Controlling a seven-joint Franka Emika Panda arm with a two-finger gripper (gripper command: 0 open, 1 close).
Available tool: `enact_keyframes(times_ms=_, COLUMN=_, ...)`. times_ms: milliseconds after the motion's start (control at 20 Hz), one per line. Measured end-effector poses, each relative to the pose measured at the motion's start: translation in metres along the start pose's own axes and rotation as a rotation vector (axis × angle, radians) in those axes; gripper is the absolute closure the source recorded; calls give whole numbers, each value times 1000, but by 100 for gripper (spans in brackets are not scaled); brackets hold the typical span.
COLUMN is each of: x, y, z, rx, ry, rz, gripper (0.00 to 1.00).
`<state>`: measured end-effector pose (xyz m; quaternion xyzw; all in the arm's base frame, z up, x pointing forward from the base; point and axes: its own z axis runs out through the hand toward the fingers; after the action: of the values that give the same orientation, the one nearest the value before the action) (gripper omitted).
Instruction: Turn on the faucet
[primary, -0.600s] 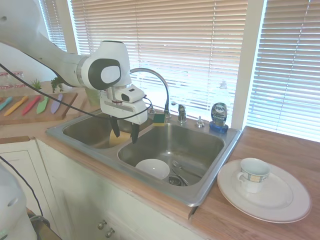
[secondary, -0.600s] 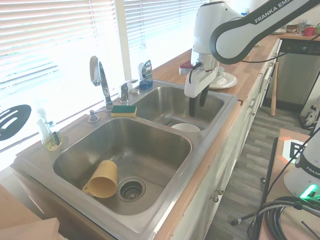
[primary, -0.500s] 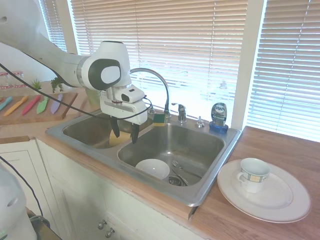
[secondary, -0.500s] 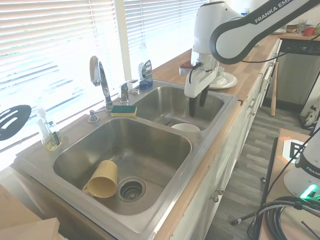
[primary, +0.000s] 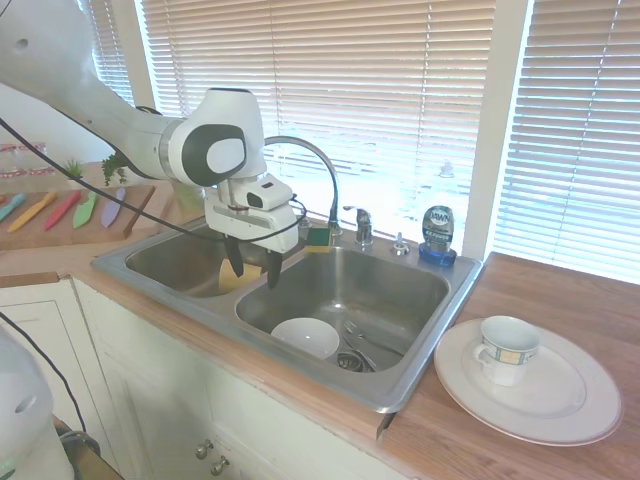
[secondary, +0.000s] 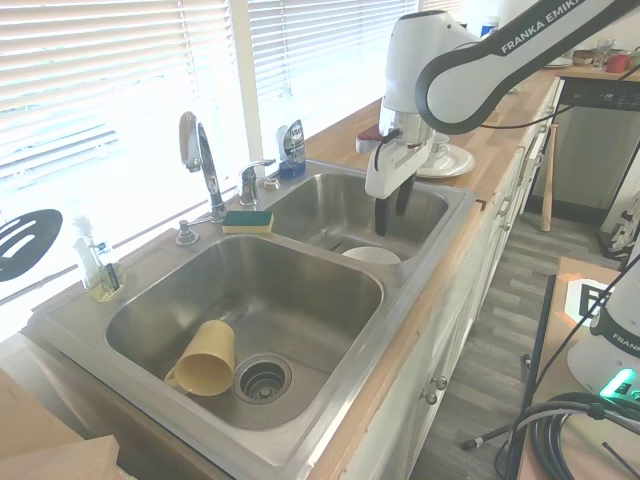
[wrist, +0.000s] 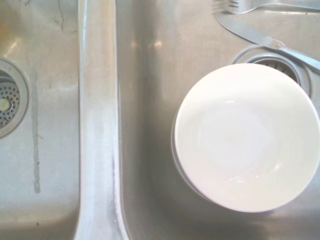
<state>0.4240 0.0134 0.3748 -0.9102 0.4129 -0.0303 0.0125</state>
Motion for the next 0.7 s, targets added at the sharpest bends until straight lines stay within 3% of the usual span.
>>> enact_keyframes(times_ms=700, x=3, y=2, z=-1, rx=6, ry=2, rz=7, gripper=100)
